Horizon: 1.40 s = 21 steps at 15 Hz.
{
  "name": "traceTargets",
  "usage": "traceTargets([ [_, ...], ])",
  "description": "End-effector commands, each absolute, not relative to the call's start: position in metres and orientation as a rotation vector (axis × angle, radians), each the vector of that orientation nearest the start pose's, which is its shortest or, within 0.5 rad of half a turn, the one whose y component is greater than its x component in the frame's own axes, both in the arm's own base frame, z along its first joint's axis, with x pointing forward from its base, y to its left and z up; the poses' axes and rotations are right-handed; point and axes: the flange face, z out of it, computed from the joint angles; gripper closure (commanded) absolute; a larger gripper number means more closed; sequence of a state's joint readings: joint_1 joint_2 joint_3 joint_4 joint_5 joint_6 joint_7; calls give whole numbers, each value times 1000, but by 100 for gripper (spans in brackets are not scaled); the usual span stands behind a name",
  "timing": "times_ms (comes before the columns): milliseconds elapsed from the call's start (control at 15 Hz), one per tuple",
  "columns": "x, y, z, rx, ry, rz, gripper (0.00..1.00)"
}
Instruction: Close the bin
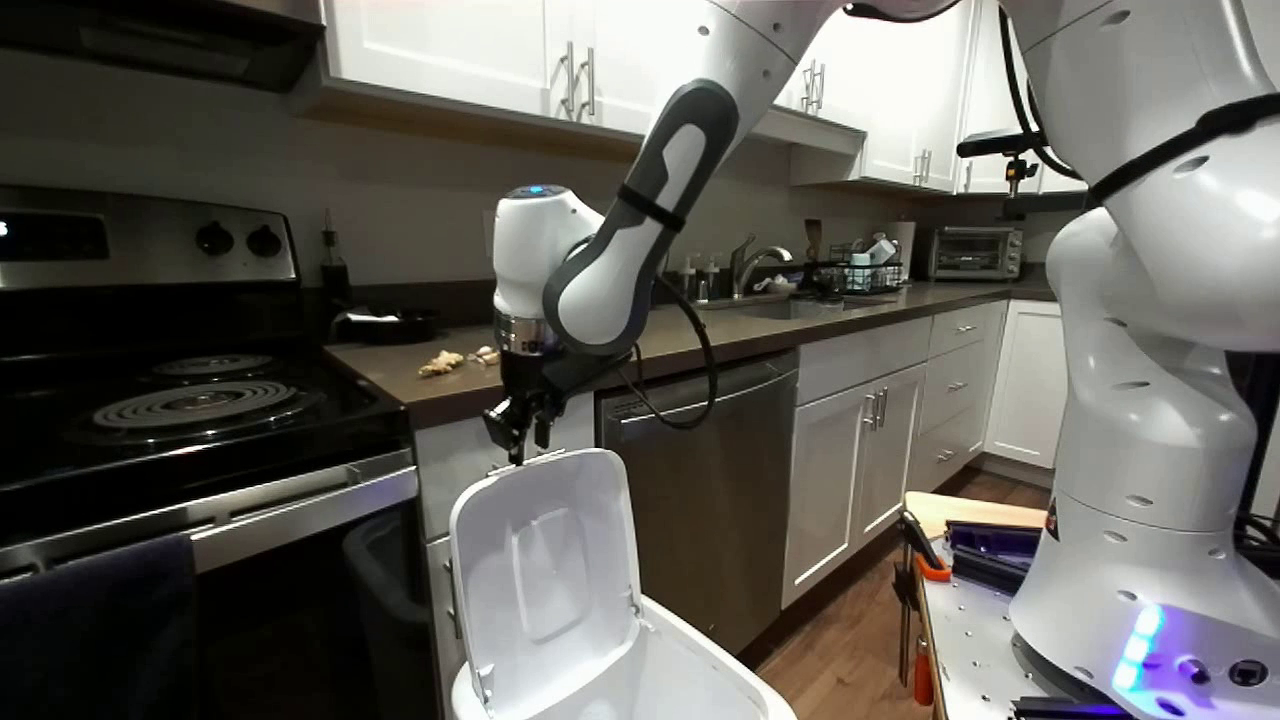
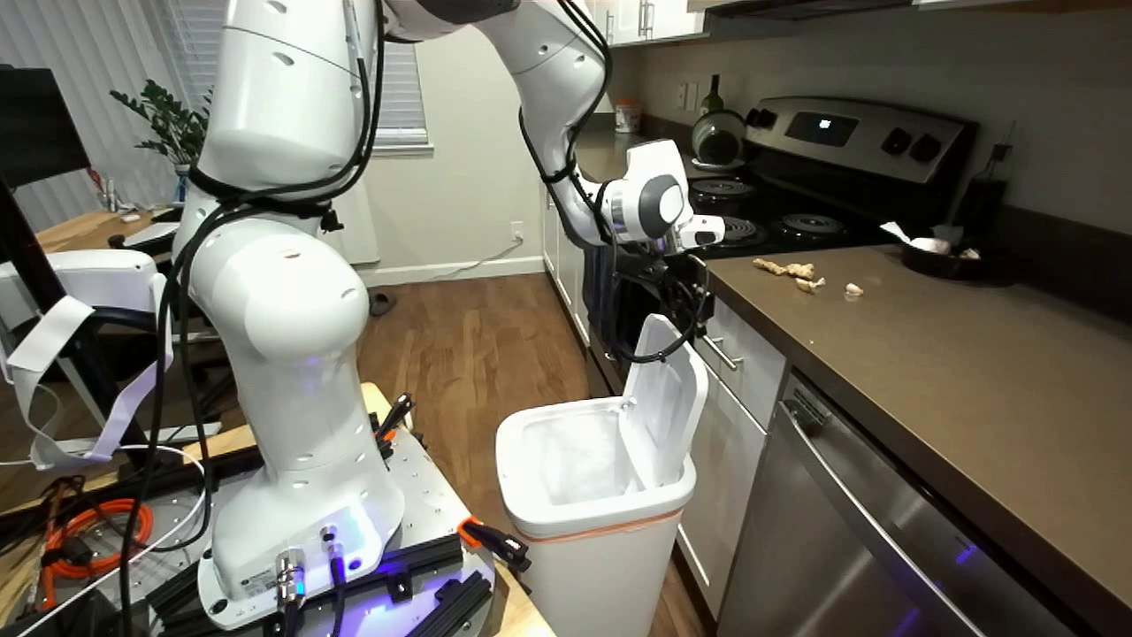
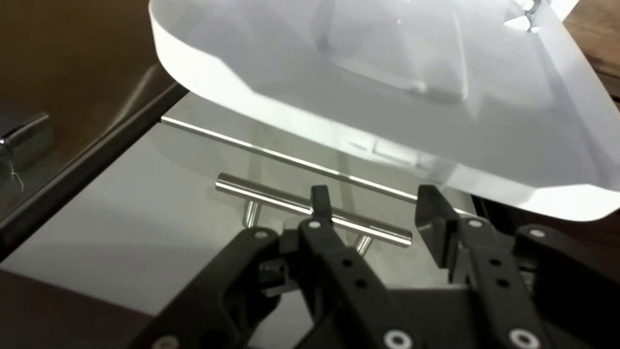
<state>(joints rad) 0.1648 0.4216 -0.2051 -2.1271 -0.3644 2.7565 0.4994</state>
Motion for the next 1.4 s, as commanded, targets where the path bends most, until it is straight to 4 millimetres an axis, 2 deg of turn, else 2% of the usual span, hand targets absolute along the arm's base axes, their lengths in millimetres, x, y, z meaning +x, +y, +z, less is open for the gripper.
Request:
traceTargets([
  [0, 588, -10, 221, -3294, 361, -413, 80],
  [200, 573, -10, 216, -3292, 386, -347, 95],
  [400, 551, -3, 212, -3267, 424, -235, 99],
  [600, 527, 9, 210, -3214, 471, -159, 95],
  [867, 481, 34, 195, -3147, 539, 44, 95],
  [1000, 460, 40, 182, -3128, 564, 136, 96],
  [1133, 444, 40, 163, -3112, 568, 151, 95],
  [1333, 432, 40, 135, -3106, 536, 138, 95],
])
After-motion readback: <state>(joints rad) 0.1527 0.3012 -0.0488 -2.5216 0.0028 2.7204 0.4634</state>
